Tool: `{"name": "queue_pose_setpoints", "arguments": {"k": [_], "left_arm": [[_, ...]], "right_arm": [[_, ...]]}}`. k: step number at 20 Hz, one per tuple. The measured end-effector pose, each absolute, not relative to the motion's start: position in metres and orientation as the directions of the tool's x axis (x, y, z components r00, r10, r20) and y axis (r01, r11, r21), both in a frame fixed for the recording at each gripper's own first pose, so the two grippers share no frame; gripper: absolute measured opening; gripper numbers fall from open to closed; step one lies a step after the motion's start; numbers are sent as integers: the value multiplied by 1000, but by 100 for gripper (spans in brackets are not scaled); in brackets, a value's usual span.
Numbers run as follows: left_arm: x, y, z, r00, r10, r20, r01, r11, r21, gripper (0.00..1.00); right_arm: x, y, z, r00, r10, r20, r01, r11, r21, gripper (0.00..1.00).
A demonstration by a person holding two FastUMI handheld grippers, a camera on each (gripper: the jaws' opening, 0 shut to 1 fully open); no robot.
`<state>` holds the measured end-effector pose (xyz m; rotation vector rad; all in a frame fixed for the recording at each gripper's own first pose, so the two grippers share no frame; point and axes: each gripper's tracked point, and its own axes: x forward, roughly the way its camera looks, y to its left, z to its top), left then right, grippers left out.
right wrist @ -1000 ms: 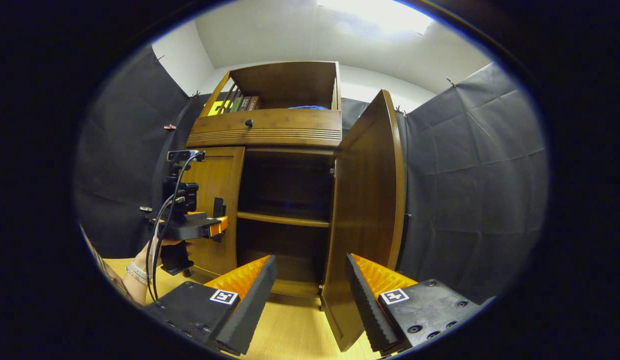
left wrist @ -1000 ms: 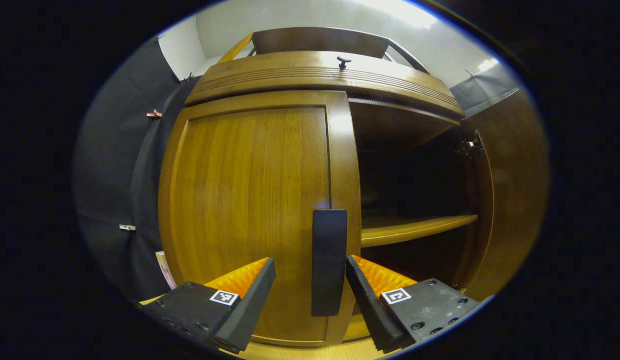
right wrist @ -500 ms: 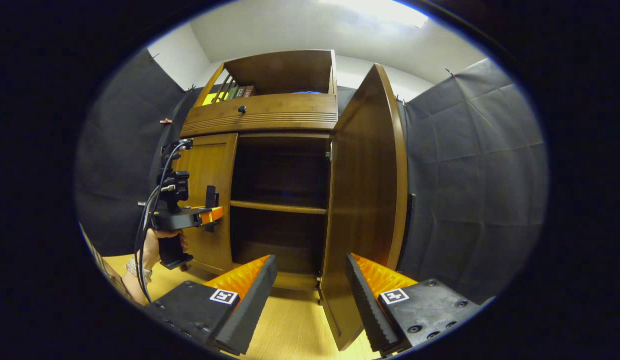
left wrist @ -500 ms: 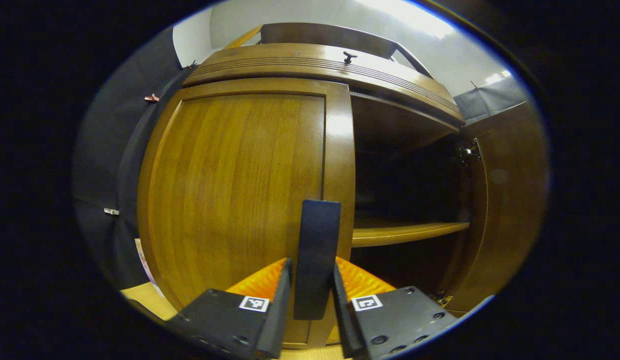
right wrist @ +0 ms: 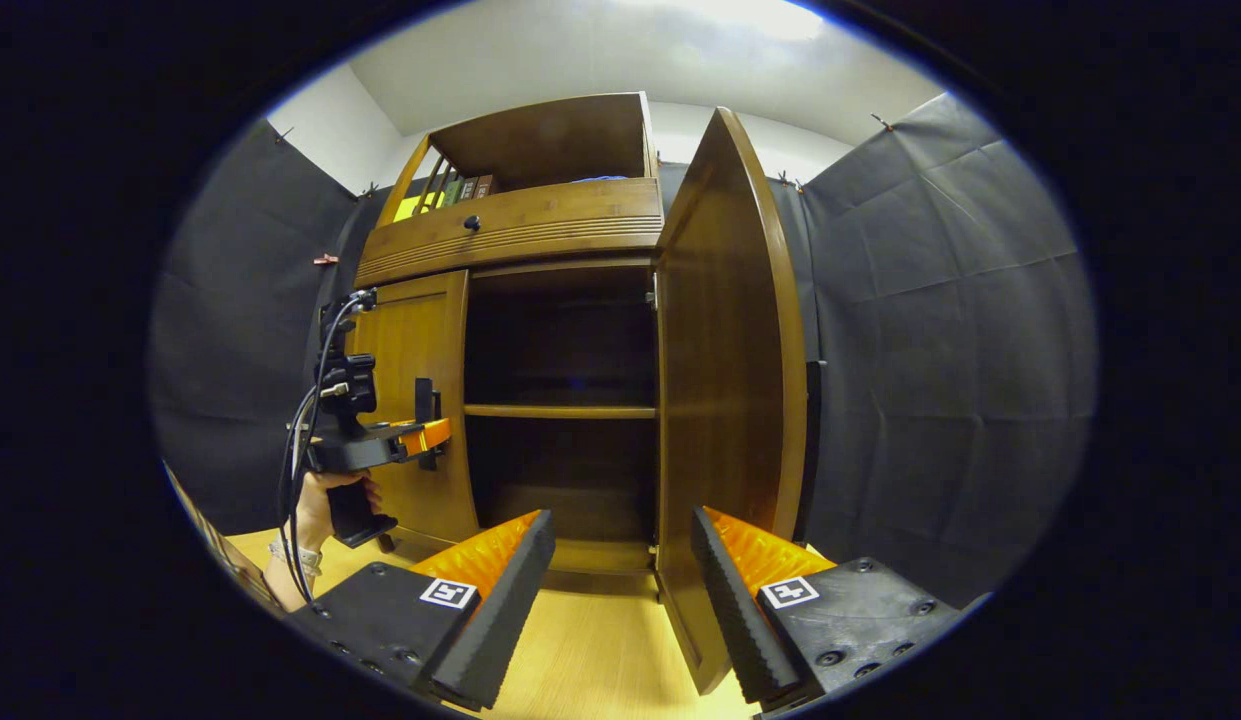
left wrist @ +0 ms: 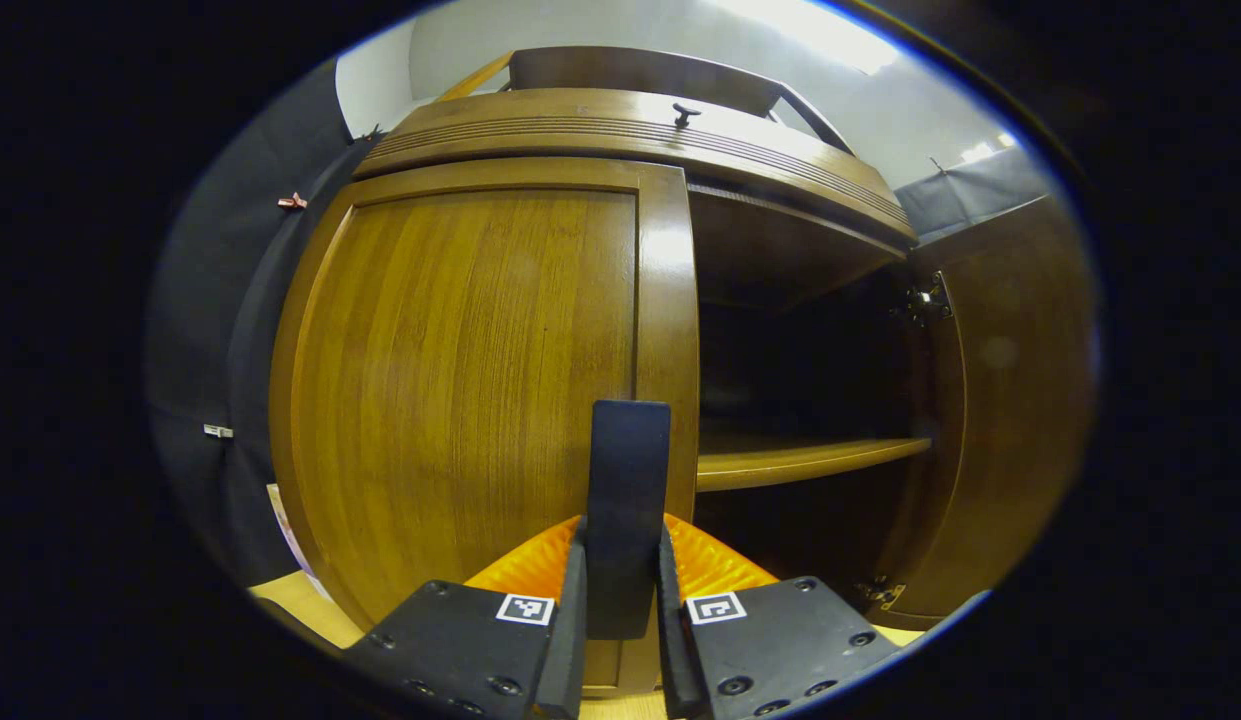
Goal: Open the right door of the double-door shoe cabinet with the right hand, and open the left door with the left hand.
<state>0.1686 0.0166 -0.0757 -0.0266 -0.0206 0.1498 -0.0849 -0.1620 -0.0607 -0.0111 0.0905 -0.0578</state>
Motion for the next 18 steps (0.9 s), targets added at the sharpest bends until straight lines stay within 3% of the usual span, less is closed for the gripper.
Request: {"name": "queue_pose_setpoints", "arguments": {"k": [18], "left_arm": [[48,17,-62,994,-103,-18,102,993,-67,33]], "right_arm": [[-83,-88,-68,989,35,-141,-38,999,-17,89]]}}
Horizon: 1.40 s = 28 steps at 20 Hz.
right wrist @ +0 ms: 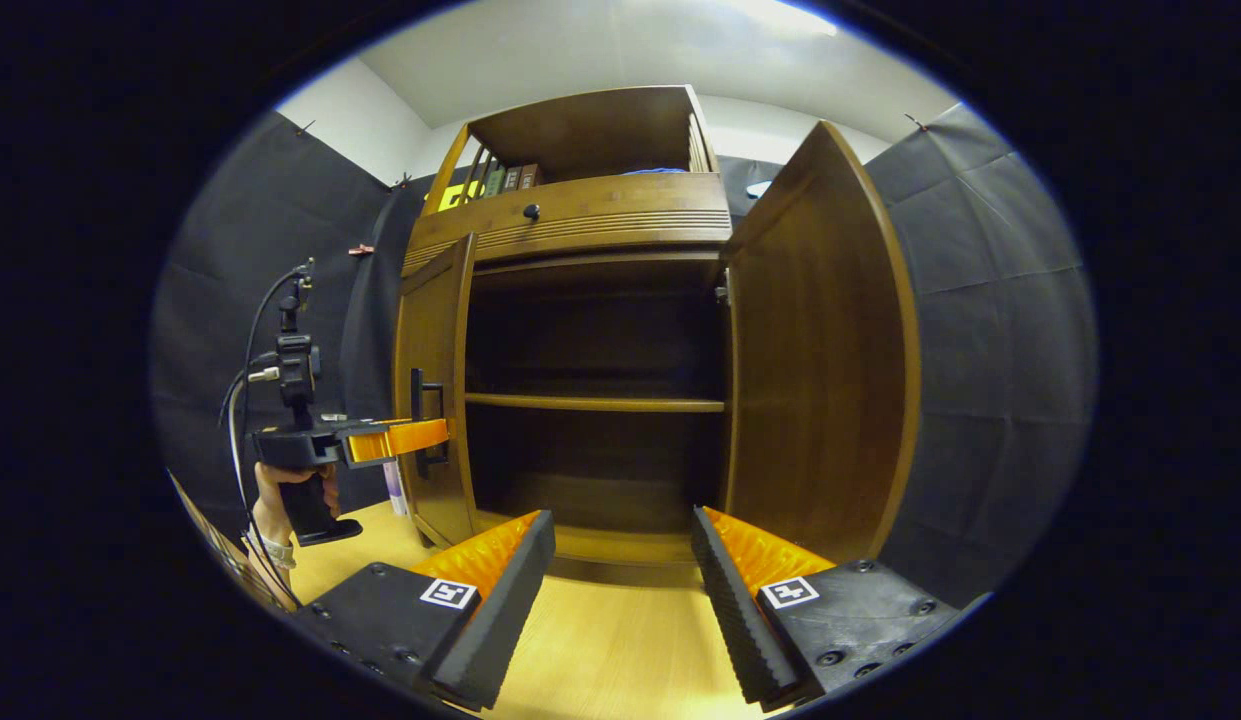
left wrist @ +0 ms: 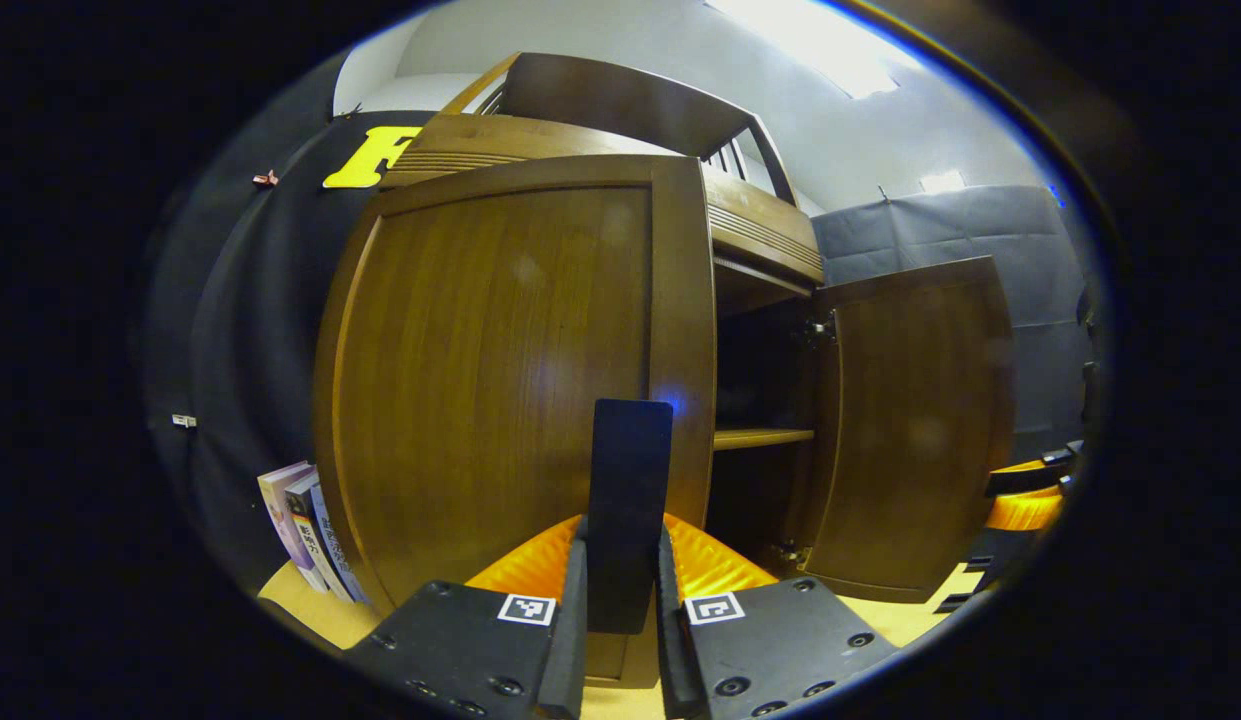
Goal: Open the right door of the double-door shoe cabinet with the right hand, and open the left door with the left hand.
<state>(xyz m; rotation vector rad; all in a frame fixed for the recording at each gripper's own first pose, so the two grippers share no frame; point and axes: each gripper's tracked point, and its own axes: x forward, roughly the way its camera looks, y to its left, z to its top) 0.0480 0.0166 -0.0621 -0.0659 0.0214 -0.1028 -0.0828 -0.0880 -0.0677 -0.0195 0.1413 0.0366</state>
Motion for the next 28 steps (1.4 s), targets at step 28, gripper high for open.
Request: {"name": "queue_pose_setpoints", "arguments": {"k": [28], "left_arm": [[-99,151,-43,993,121,-17,-121,992,-34,22]], "right_arm": [[-37,69,-99,946,278,-166,-266,960,92,88]]}}
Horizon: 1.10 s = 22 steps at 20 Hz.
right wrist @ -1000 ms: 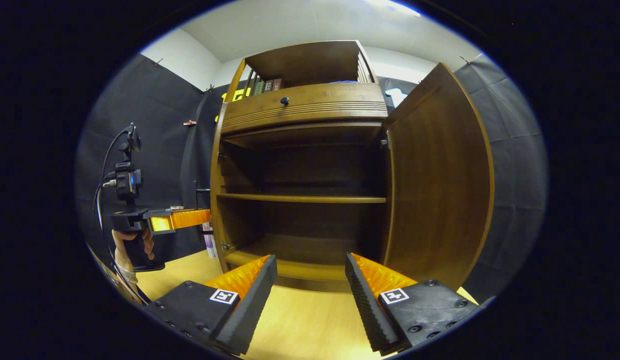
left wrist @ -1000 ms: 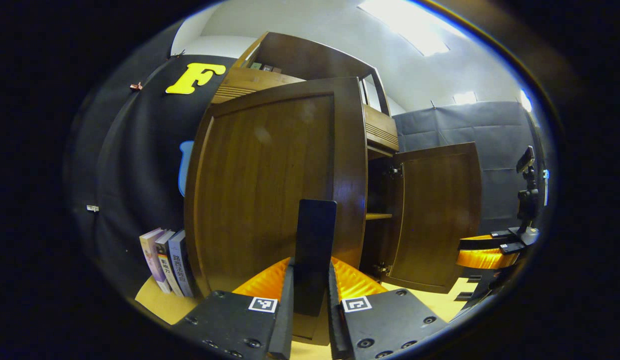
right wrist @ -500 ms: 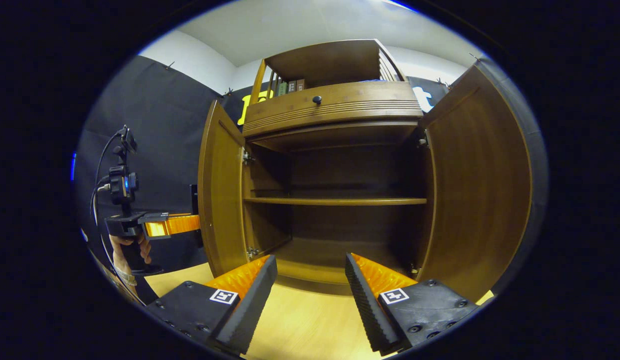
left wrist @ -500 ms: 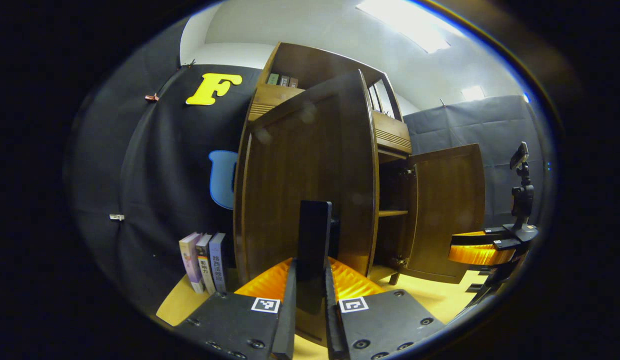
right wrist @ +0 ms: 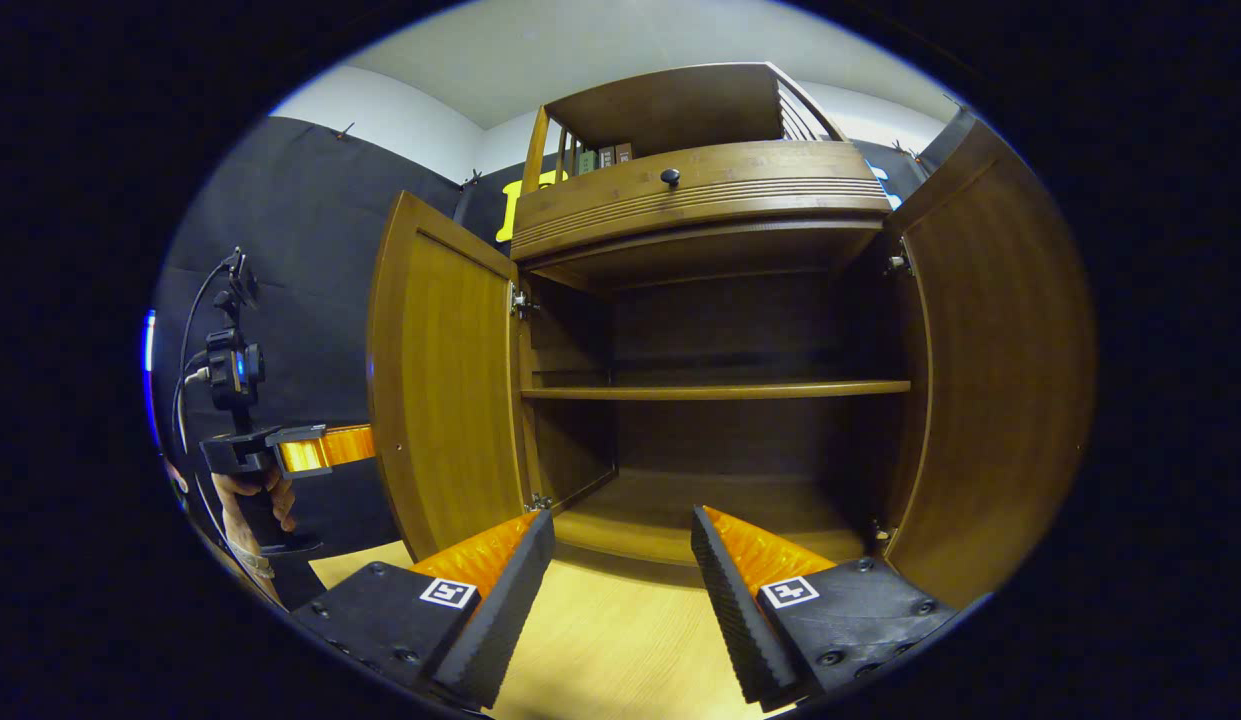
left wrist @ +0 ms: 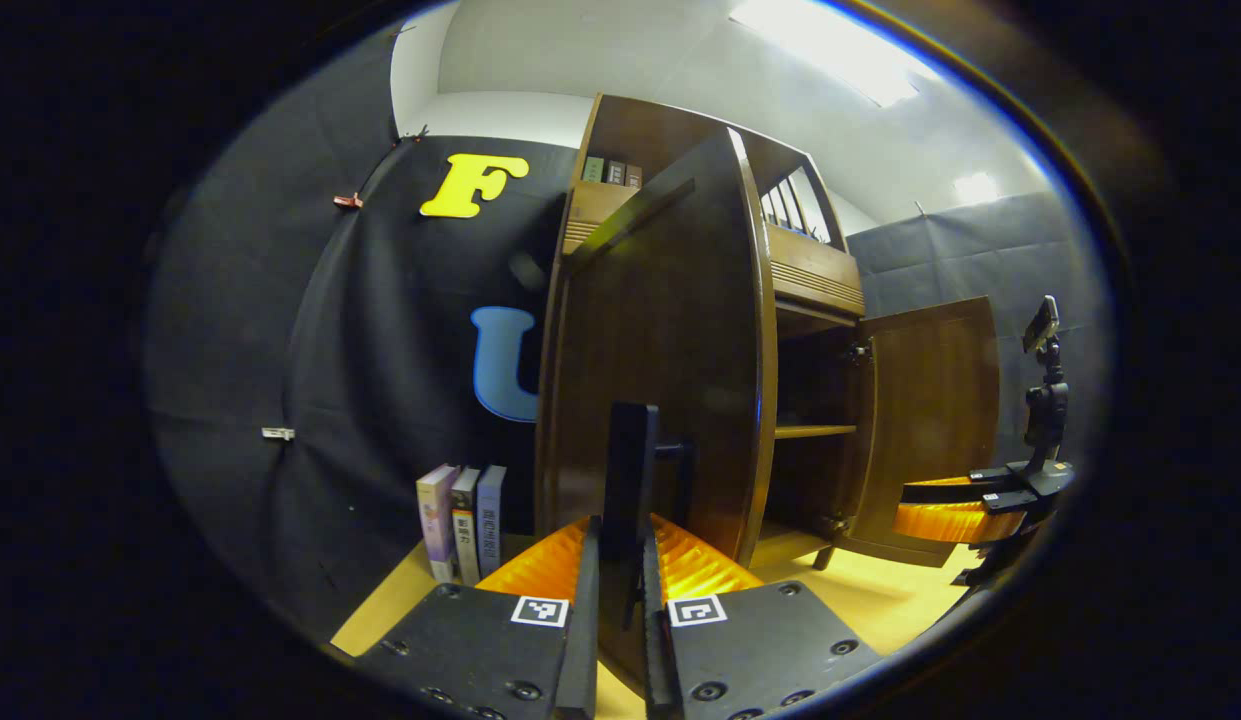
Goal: Open the right door of the double-door shoe cabinet with the right hand, and open the left door with the left hand.
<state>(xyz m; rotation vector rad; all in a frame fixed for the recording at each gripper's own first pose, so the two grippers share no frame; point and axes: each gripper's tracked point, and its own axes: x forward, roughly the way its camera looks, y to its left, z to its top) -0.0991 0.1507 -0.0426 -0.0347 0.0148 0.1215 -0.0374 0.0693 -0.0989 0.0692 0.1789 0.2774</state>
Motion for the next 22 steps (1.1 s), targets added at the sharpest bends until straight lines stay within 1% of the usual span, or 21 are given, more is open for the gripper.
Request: {"name": "queue_pose_setpoints", "arguments": {"k": [4,5,6,9,11,14,15,18,21,22], "left_arm": [[-113,184,-39,972,234,-16,-234,972,-5,17],[-114,185,-38,973,229,-13,-229,973,-15,20],[-117,182,-35,978,207,-8,-207,978,-35,11],[-130,181,-31,983,184,1,-184,981,-58,12],[-141,178,-25,982,190,3,-190,981,-47,12],[-159,171,-5,977,212,31,-212,977,-1,11],[-166,157,2,982,186,42,-187,982,13,10],[-181,101,7,999,30,39,-32,999,29,11],[-176,60,-5,992,-124,-1,124,992,-17,11],[-169,48,-5,987,-158,-5,158,987,-28,11]], "right_arm": [[-34,83,-100,946,282,-163,-268,958,100,87],[-34,87,-99,945,285,-161,-271,957,102,88],[-33,90,-98,944,289,-160,-276,956,103,88],[-31,99,-98,941,298,-163,-285,953,99,88],[-30,100,-94,944,289,-157,-277,956,92,87],[-27,89,-87,963,240,-127,-234,971,58,88],[-25,82,-83,970,213,-117,-209,977,45,88],[-24,69,-74,984,154,-85,-152,988,35,87],[-27,60,-61,991,122,-60,-118,991,56,88],[-29,57,-55,993,109,-51,-106,993,59,88]]}}
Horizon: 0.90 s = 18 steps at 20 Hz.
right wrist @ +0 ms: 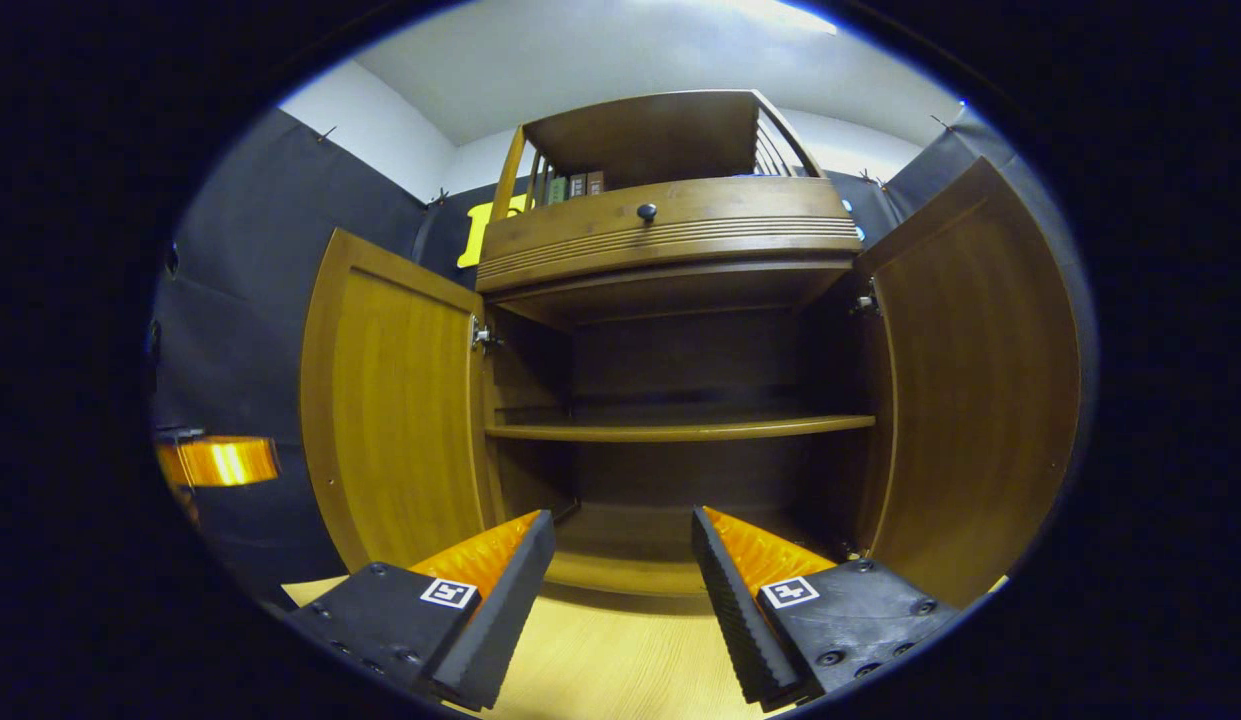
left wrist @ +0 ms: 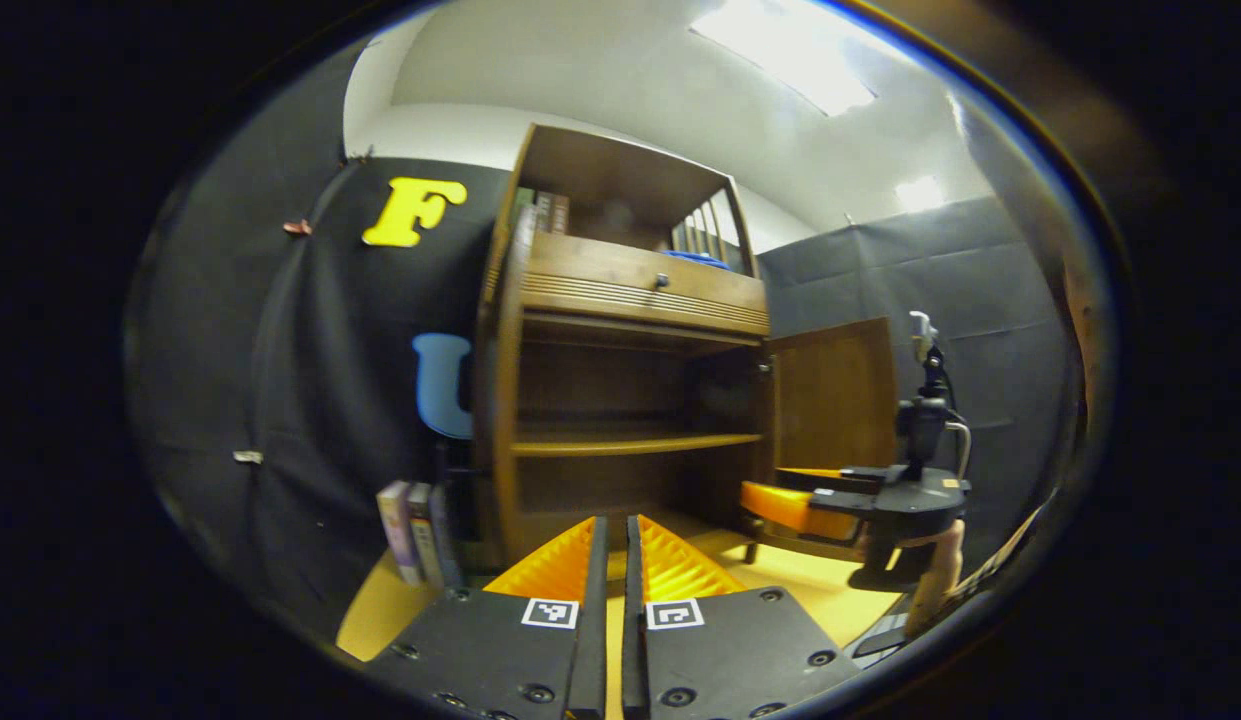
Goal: Open the right door of the double-door shoe cabinet with the right hand, and open the left door with the left hand.
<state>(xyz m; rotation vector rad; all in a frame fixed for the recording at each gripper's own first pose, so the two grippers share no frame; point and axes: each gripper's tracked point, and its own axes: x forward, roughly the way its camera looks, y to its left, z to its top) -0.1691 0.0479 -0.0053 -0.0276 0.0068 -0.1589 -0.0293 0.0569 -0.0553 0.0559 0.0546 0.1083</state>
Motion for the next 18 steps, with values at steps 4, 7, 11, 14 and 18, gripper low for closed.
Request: {"name": "queue_pose_setpoints", "arguments": {"k": [4,7,11,14,18], "left_arm": [[-120,34,-7,993,-114,-5,114,993,-28,10],[-82,21,-24,997,-70,-44,71,997,30,27],[-54,16,-38,999,3,-43,1,994,106,73],[-47,23,-30,995,97,-5,-95,988,122,90],[-36,20,-33,992,128,-4,-127,985,115,96]], "right_arm": [[-43,39,-39,999,44,-27,-43,999,20,87],[-49,27,-29,1000,-1,-1,1,1000,-9,89],[-49,14,-32,1000,-18,-23,18,999,-31,90],[-48,6,-34,999,-32,-30,30,998,-57,90],[-43,-3,-32,999,-47,-22,45,996,-76,97]]}}
